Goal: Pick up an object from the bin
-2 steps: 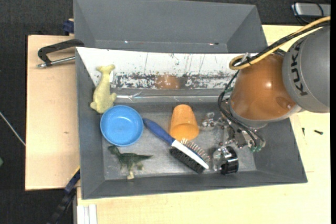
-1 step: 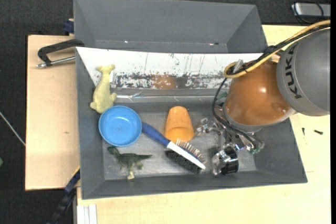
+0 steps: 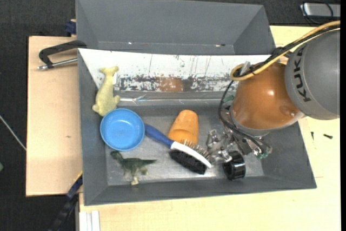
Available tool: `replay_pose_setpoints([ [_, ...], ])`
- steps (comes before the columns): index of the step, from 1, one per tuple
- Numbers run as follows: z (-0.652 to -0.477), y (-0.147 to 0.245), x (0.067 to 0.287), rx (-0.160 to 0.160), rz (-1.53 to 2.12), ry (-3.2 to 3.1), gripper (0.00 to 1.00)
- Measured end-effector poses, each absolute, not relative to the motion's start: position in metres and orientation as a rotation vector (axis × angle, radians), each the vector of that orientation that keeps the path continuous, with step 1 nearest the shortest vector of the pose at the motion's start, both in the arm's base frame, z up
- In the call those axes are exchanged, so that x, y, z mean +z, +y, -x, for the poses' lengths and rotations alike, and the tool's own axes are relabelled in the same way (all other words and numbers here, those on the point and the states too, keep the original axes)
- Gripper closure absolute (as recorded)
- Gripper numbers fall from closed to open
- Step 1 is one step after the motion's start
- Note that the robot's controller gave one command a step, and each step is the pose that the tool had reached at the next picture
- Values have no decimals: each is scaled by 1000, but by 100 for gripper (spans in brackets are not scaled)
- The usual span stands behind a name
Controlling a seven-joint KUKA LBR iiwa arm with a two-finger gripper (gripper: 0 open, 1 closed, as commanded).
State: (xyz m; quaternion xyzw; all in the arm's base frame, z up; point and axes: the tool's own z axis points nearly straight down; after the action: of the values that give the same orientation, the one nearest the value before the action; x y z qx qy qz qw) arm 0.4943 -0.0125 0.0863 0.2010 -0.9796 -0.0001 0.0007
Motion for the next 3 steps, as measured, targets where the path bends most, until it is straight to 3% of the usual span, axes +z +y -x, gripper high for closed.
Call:
replay_pose_setpoints([
  [2, -494, -12, 86, 0, -632, -3076, 100],
  [3, -496, -12, 72, 1, -651, -3074, 100],
])
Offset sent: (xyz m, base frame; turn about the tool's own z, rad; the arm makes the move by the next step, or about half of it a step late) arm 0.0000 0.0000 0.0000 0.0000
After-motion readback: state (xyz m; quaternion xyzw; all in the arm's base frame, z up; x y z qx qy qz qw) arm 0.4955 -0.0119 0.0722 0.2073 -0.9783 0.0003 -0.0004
